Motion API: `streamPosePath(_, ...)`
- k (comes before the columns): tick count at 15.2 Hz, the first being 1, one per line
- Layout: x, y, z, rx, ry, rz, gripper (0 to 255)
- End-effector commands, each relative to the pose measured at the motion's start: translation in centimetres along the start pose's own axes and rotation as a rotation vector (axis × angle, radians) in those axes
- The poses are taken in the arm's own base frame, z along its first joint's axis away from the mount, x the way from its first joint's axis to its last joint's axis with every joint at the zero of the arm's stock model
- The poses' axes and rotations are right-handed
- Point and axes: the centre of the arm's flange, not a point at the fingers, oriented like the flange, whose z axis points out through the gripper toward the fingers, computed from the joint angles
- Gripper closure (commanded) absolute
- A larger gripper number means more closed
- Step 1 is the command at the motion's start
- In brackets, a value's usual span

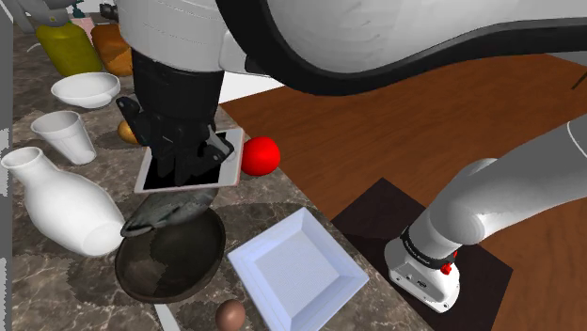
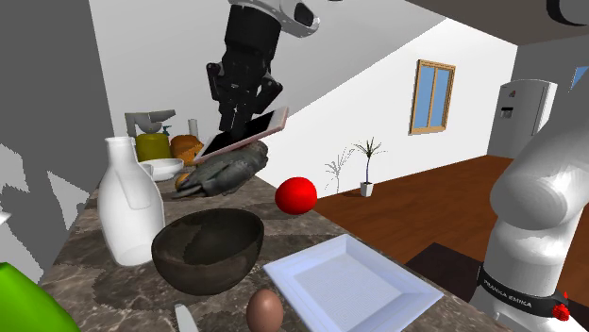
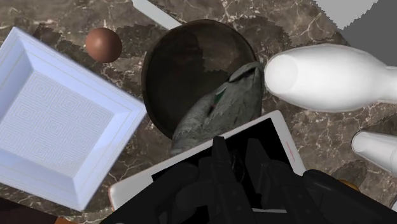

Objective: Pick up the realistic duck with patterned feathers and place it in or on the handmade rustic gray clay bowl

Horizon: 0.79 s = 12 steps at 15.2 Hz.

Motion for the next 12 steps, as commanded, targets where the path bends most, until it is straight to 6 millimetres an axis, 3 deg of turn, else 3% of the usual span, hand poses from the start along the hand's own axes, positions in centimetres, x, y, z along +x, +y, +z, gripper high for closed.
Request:
streamPosePath(1, 0.1, 0.2, 1.0, 0.001, 0.0, 0.0, 255)
streamPosePath(12, 0.8, 1.8, 6.6, 0.001, 0.0, 0.0, 255)
